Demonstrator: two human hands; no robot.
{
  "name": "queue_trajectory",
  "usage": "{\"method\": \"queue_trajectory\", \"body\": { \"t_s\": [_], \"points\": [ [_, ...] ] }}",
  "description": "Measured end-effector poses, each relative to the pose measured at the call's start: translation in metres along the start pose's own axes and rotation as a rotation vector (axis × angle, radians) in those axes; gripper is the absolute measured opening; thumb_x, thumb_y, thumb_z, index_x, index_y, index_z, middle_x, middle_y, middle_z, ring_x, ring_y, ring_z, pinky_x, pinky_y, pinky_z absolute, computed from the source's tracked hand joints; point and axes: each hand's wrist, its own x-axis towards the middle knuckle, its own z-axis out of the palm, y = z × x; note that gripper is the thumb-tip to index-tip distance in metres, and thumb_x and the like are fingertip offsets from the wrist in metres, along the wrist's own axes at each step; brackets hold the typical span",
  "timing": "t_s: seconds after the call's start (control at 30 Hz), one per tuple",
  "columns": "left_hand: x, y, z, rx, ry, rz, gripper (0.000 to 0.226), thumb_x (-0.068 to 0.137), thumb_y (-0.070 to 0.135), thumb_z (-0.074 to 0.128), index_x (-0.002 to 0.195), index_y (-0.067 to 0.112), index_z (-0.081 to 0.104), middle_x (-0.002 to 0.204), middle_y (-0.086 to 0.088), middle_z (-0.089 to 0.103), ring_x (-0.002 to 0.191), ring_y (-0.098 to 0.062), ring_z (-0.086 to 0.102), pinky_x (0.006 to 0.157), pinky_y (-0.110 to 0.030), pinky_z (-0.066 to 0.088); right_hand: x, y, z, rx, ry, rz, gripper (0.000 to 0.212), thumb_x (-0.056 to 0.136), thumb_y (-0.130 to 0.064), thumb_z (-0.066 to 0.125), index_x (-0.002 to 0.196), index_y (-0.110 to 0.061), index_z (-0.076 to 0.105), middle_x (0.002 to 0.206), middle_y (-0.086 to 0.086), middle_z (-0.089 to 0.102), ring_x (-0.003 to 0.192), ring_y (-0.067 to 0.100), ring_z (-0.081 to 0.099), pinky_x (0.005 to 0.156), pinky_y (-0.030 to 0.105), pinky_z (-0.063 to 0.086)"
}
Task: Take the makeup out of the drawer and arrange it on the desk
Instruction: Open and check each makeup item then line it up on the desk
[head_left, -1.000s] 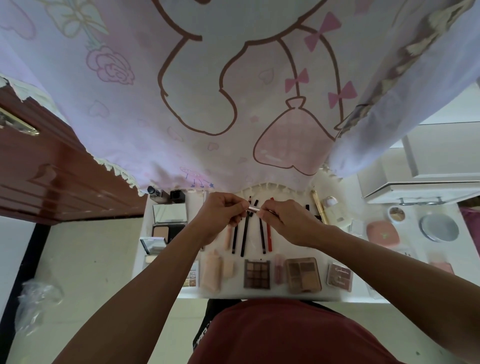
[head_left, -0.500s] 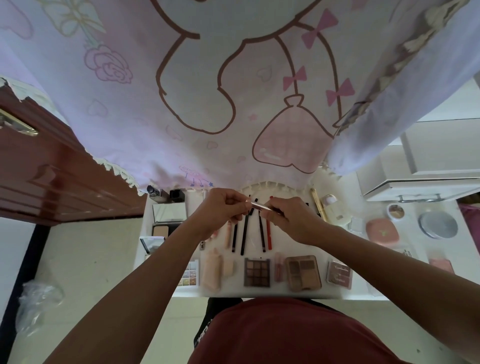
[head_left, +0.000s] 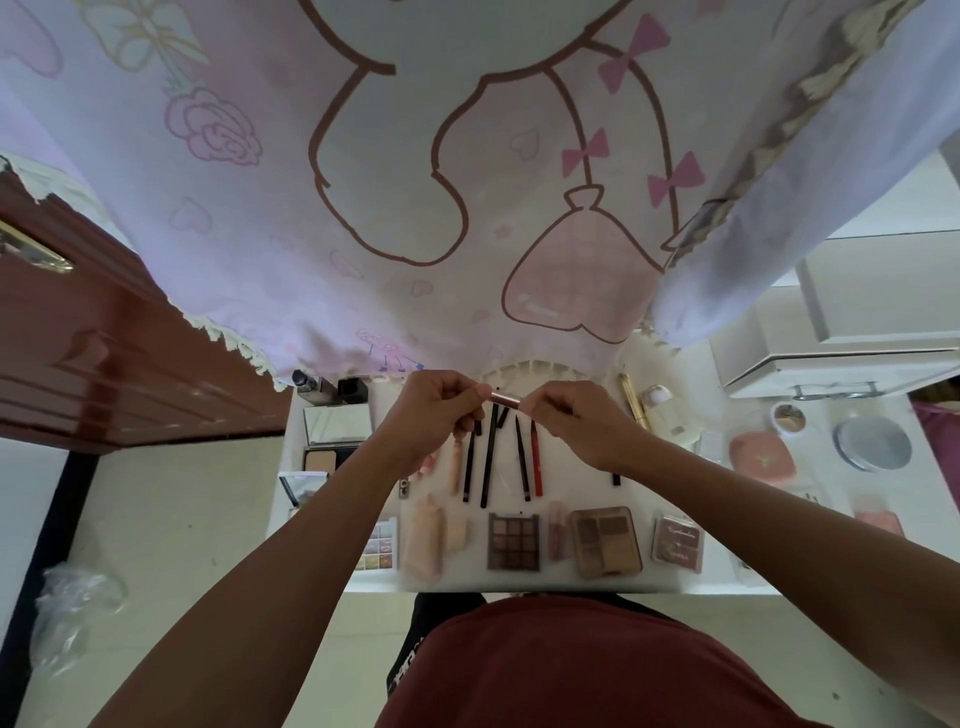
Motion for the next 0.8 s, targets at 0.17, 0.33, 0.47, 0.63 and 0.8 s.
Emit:
{"method": "queue_trajectory", "body": {
  "t_s": [0.17,0.33,0.47,0.63,0.8],
  "points": [
    [-0.004,-0.001,-0.004,0.015,-0.02,-0.007,0.015,0.093,0.014,0.062,0.089,0.001,0.068,0.074,-0.012,0.067,0.056,-0.013,0.053,0.054,-0.023,0.046,-0.003,-0.001,0.0,0.074,-0.058,0.062,0.025,0.1,-0.031,0.053,0.085,-0.014,0.065,0.062,0.0,0.048,0.055,0.011,0.04,0.056,0.027,0.036],
    [-0.007,-0.004,-0.005,0.013,-0.027,-0.006,0.015,0.093,0.014,0.061,0.084,0.004,0.068,0.071,-0.009,0.066,0.054,-0.011,0.053,0.053,-0.022,0.046,-0.004,0.0,0.004,0.159,-0.069,0.082,0.008,0.094,-0.028,0.062,0.093,-0.02,0.061,0.06,-0.006,0.049,0.056,0.012,0.042,0.055,0.027,0.036],
    [-0.01,-0.004,-0.007,-0.003,-0.043,-0.012,0.014,0.093,0.014,0.061,0.086,0.003,0.068,0.073,-0.01,0.065,0.055,-0.011,0.053,0.052,-0.021,0.045,-0.006,-0.006,0.005,0.177,-0.108,0.103,0.036,0.104,-0.03,0.044,0.082,-0.012,0.066,0.06,0.002,0.042,0.051,0.011,0.035,0.052,0.024,0.031],
    [-0.013,-0.004,-0.009,-0.027,-0.034,-0.026,0.015,0.093,0.013,0.062,0.082,0.005,0.068,0.07,-0.009,0.064,0.053,-0.012,0.051,0.051,-0.021,0.045,-0.005,-0.004,0.009,0.151,-0.106,0.072,0.009,0.094,-0.022,0.064,0.091,-0.015,0.058,0.06,-0.005,0.049,0.055,0.012,0.04,0.053,0.026,0.034],
    [-0.015,-0.005,-0.01,-0.041,-0.029,-0.026,0.014,0.092,0.011,0.062,0.08,0.006,0.068,0.068,-0.009,0.064,0.053,-0.014,0.05,0.05,-0.022,0.044,-0.006,-0.009,0.01,0.207,-0.136,0.09,0.023,0.1,-0.029,0.052,0.093,-0.013,0.067,0.064,0.009,0.042,0.057,0.02,0.034,0.053,0.029,0.03]
  ]
}}
